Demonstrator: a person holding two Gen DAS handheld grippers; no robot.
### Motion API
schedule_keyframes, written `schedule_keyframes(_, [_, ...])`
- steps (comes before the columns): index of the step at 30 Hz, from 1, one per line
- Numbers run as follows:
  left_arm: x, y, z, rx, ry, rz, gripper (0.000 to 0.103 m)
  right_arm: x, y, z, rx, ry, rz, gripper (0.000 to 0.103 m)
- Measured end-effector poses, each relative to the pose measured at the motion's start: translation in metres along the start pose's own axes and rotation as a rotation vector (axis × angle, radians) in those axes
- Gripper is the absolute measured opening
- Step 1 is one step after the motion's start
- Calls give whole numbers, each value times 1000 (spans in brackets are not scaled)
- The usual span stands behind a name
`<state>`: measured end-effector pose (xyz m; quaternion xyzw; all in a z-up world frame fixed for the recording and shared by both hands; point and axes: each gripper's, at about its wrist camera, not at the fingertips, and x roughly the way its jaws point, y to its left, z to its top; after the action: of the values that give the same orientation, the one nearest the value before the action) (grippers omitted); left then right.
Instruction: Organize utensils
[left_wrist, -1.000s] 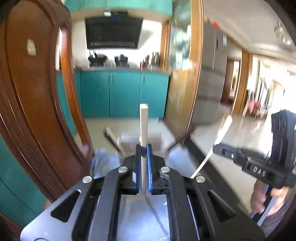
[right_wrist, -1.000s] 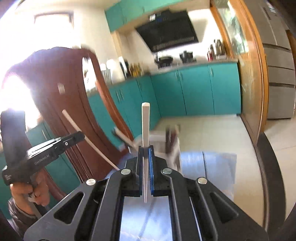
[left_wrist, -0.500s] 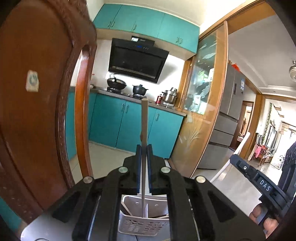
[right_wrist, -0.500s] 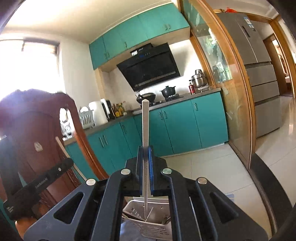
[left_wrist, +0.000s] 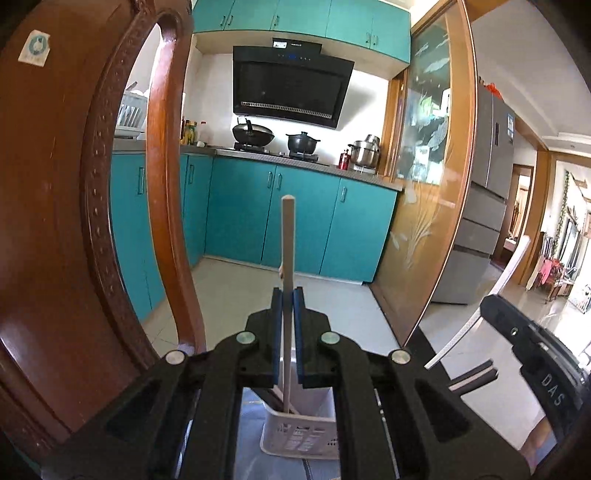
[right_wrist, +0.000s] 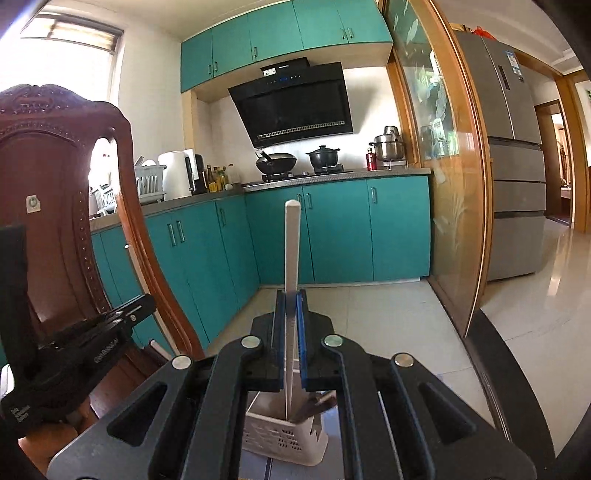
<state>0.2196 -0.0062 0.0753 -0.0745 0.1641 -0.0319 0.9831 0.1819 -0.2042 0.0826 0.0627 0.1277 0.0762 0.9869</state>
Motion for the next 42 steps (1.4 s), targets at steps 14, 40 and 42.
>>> schedule_keyframes(14, [-3,-9,-29,97,16,29,7,-9,7,-23,-74,23,-11,9])
schedule_keyframes(40, [-129,-3,-116,233,-69,76,99,-130,-25,-110,-12,-67,-63,100])
schedule_keyframes(42, [-132,-1,-117,227,-66,74,99,-133,-19,-112,-49,-84,-67,100])
